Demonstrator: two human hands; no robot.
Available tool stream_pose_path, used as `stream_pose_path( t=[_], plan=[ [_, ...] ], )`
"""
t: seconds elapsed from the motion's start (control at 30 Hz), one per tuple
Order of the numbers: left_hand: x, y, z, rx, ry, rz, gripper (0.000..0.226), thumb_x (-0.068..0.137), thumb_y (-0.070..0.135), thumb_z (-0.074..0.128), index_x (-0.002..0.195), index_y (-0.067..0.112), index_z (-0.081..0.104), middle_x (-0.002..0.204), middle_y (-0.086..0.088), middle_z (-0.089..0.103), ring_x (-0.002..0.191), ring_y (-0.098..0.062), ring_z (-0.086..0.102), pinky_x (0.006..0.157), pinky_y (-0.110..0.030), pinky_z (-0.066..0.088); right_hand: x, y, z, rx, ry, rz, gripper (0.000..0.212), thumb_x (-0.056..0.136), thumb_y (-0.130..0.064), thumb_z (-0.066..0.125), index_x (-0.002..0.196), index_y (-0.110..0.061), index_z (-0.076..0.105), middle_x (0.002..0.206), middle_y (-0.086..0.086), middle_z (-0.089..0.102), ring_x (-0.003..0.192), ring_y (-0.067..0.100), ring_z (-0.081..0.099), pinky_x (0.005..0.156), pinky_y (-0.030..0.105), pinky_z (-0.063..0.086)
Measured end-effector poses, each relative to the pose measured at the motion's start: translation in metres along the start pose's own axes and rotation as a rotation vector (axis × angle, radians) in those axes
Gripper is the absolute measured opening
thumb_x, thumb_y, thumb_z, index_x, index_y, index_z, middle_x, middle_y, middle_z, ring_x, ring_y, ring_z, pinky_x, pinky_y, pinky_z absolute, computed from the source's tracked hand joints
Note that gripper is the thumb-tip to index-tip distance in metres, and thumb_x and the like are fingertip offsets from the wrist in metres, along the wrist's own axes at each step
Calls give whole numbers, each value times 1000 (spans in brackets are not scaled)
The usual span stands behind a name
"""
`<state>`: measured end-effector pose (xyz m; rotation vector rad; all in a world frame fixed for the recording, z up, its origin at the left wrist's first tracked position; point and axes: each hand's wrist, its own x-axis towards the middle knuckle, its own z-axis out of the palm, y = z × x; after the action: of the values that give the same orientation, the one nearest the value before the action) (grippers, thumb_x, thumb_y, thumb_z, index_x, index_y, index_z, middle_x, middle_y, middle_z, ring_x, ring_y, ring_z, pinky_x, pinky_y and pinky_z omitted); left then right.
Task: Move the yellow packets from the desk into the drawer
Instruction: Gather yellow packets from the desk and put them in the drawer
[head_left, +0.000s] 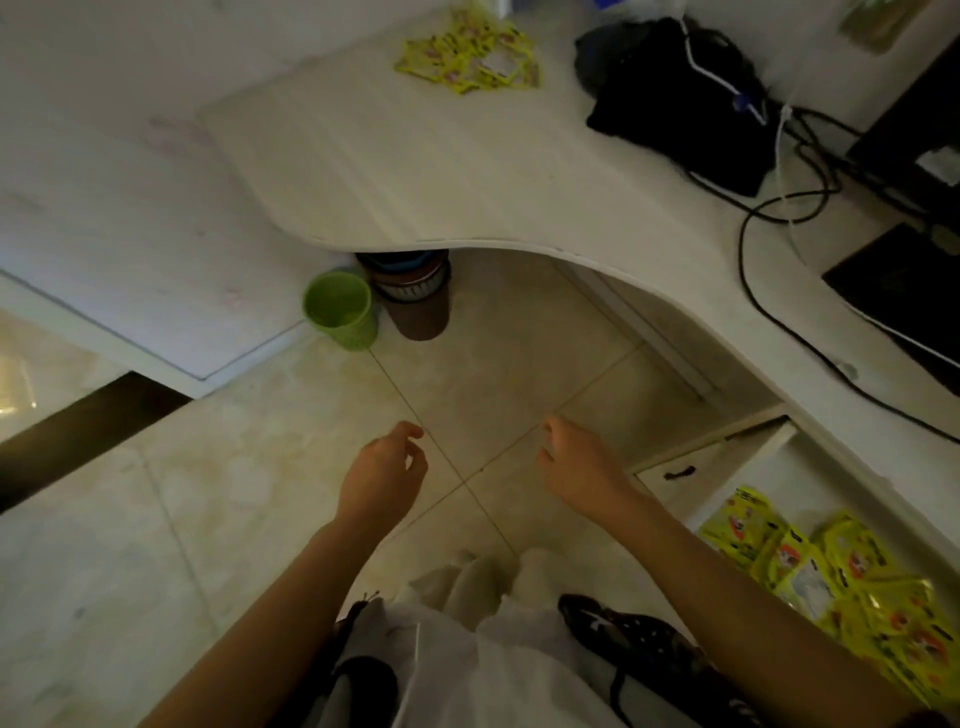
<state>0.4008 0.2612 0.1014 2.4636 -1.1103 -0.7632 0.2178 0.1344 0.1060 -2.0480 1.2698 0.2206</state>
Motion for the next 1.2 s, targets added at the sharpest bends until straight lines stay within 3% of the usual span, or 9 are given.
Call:
stream_pose_path(
  t=[0.17,0.4,0.57,0.7,1.2],
  plan=[
    [42,-8,-30,-26,71,-31,29,94,19,52,122,17,55,103,-2,68,100,-21,62,83,-37,52,41,-40,-14,-26,9,-39,42,97,-25,43,137,-13,41,136,7,51,120,23,52,95,34,44],
    [126,7,-48,78,129,26,29,94,27,48,122,24,54,100,0,65,90,-18,61,75,-30,50,121,-73,-41,-91,-20,-76,40,95,-23,45,133,-9,45,129,11,56,115,26,55,96,36,46],
    [201,37,-65,98,174,44,29,93,28,48,121,23,54,103,-2,65,94,-21,61,77,-32,51,191,-89,-87,-110,17,-120,34,95,-22,43,127,-9,48,121,12,59,106,26,57,89,36,49],
    [253,58,-81,104,198,66,27,93,25,48,119,19,56,105,-4,66,98,-23,61,77,-36,53,243,-98,-123,-141,16,-152,36,96,-22,44,128,-7,47,125,15,57,111,29,56,91,36,46],
    [439,99,-132,99,130,89,33,96,26,46,128,20,51,108,-1,66,104,-21,57,82,-37,52,408,-148,-207,-115,34,-142,42,98,-25,44,136,-10,42,131,12,55,116,27,55,93,36,47]
  ],
)
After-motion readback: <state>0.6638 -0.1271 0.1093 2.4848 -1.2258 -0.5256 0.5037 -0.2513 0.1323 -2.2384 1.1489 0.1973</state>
